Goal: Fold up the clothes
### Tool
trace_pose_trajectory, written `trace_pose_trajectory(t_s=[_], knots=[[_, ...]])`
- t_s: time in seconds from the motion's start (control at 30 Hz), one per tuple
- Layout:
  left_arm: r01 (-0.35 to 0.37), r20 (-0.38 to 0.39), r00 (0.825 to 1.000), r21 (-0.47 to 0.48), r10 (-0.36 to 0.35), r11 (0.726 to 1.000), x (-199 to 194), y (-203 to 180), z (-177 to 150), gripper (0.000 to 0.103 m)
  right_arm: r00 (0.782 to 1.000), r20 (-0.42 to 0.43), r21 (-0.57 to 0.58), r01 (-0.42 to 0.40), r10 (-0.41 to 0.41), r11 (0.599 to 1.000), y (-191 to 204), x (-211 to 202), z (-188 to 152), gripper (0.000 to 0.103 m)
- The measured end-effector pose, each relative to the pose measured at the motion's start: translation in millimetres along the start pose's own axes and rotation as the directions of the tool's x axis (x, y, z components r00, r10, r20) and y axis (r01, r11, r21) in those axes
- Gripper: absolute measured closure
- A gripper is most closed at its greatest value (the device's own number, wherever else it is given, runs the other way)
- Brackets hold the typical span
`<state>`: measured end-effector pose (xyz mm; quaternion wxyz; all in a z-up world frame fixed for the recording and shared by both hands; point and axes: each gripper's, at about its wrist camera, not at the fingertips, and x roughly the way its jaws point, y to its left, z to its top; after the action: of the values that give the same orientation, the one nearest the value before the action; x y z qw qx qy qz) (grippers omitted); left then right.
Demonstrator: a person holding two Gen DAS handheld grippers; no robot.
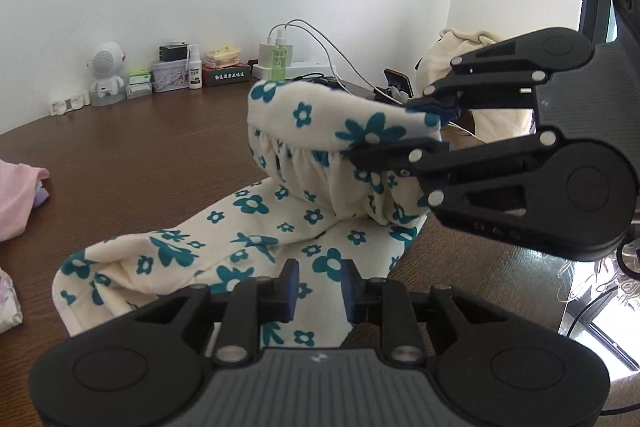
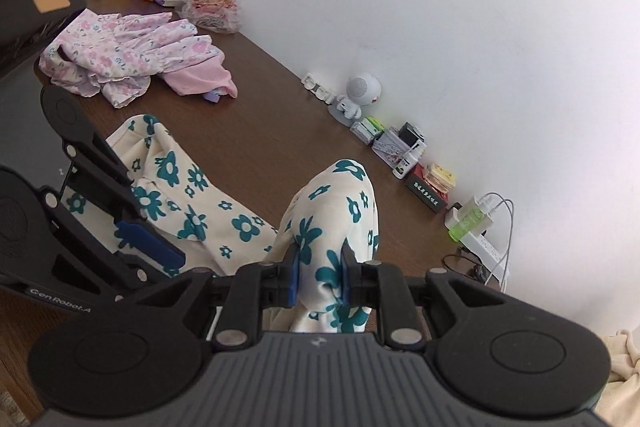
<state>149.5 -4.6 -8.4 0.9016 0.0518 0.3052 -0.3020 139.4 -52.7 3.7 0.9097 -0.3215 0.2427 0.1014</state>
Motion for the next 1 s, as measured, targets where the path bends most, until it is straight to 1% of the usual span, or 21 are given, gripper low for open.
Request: trace_pose_trajectory(t_s=[0.27, 0.37, 0.5, 0.6, 0.63, 0.7, 0.73, 0.77, 0.83, 0.9, 1.0], knots=[[-0.044, 0.046, 0.998, -0.025, 0.045, 0.999, -29.7, 14.0, -6.4, 0.082, 0.997, -0.033, -0.01, -0.068, 0.068, 0.998, 26.4, 18.0, 2.4, 0.083], [-0.047, 0.061, 0.997, -0.034, 0.049, 0.998, -35.7, 15.6, -6.4, 0.082, 0.995, -0.044, -0.013, -0.094, 0.093, 0.996, 35.9, 23.5, 1.2, 0.081], [-0.058, 0.071, 0.996, -0.046, 0.061, 0.997, -42.1, 18.0, -6.1, 0.082, 0.99, -0.056, 0.013, -0.131, 0.131, 0.991, 43.3, 29.7, -2.2, 0.08], [-0.074, 0.07, 0.994, -0.058, 0.078, 0.996, -40.9, 22.8, -3.1, 0.082, 0.988, -0.054, 0.028, -0.142, 0.143, 0.99, 45.4, 31.8, -6.0, 0.079], [-0.079, 0.073, 0.994, -0.062, 0.083, 0.995, -40.7, 23.6, -2.0, 0.082, 0.988, -0.048, 0.036, -0.148, 0.149, 0.988, 44.9, 31.4, -6.9, 0.078], [-0.087, 0.078, 0.993, -0.067, 0.092, 0.994, -40.4, 24.7, 0.7, 0.082, 0.986, -0.035, 0.052, -0.16, 0.162, 0.986, 43.8, 30.6, -8.6, 0.071], [-0.089, 0.083, 0.992, -0.066, 0.094, 0.994, -39.7, 24.8, 3.1, 0.082, 0.983, -0.021, 0.075, -0.182, 0.184, 0.981, 40.3, 27.8, -9.7, 0.062], [-0.09, 0.088, 0.991, -0.064, 0.096, 0.994, -39.0, 24.9, 5.5, 0.082, 0.978, -0.003, 0.103, -0.208, 0.209, 0.973, 35.9, 24.4, -10.8, 0.057], [-0.087, 0.096, 0.991, -0.052, 0.091, 0.995, -36.6, 22.7, 11.0, 0.082, 0.966, 0.041, 0.186, -0.259, 0.256, 0.948, 21.0, 14.0, -14.1, 0.056], [-0.079, 0.102, 0.991, -0.031, 0.082, 0.996, -30.5, 18.6, 18.5, 0.082, 0.95, 0.102, 0.295, -0.312, 0.295, 0.903, -0.3, -0.9, -21.5, 0.056], [-0.057, 0.104, 0.993, 0.012, 0.055, 0.998, -16.8, 8.6, 30.7, 0.082, 0.949, 0.155, 0.434, -0.314, 0.273, 0.844, -37.1, -19.3, -41.7, 0.055]])
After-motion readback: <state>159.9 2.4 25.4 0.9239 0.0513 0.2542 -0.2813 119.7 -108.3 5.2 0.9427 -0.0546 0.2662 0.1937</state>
